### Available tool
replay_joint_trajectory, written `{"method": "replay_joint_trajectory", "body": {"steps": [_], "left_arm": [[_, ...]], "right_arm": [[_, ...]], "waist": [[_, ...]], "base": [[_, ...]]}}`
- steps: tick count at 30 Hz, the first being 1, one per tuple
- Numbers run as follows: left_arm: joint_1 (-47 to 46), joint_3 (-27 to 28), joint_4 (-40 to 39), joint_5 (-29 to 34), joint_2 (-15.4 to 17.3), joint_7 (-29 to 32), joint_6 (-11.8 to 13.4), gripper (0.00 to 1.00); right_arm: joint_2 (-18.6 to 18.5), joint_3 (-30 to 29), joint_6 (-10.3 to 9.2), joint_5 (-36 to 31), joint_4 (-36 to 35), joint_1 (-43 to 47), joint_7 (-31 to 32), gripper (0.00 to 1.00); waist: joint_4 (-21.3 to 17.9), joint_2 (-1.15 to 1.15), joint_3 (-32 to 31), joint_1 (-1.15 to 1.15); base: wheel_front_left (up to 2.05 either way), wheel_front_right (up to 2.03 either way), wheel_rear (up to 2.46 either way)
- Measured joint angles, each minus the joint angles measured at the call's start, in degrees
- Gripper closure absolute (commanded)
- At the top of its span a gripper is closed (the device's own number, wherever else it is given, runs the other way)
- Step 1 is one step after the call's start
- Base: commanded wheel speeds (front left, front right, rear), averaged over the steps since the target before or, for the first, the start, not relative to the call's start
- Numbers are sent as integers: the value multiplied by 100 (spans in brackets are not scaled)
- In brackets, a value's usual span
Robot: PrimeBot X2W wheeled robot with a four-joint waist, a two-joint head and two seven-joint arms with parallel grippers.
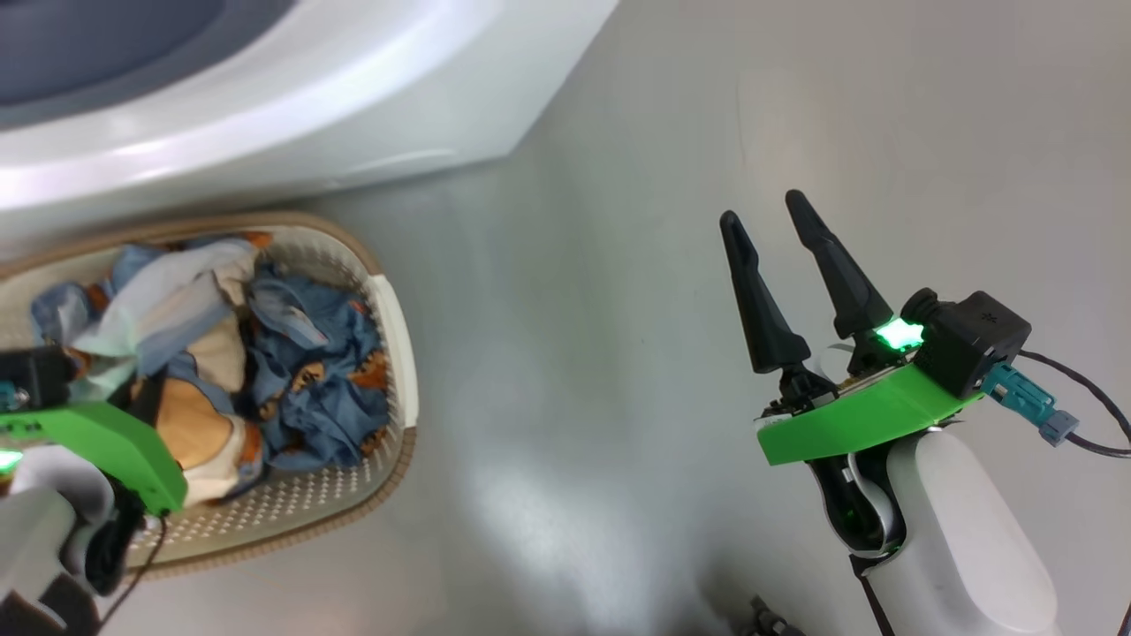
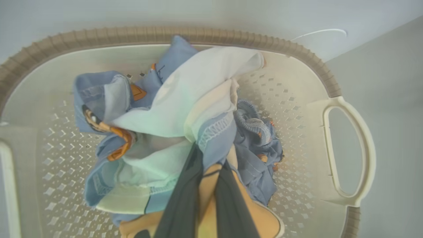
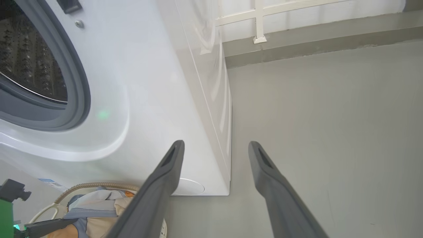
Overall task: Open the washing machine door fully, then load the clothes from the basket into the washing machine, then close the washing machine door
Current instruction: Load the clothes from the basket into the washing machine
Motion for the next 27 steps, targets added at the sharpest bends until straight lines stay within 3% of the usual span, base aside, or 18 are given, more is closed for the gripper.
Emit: {"method": "replay_joint_trajectory", "body": {"steps": [9, 21, 27], "left_arm": [[409, 271, -498, -126, -103, -51, 0, 100], [1494, 1641, -1324, 656, -445, -52, 5, 100], [2045, 2303, -1878, 1063, -642, -52, 192, 100]], "right_arm": [[-3, -172, 0, -78, 235, 251, 0, 0], [-7, -341, 0, -226, 646, 647, 0, 0], [-8, -427, 0, -226, 780, 843, 1, 0]], "waist": [[180, 0, -696, 0], [430, 0, -1831, 0], [556, 0, -2369, 0]], "base": [[0, 0, 0], [0, 0, 0], [0, 0, 0]]}}
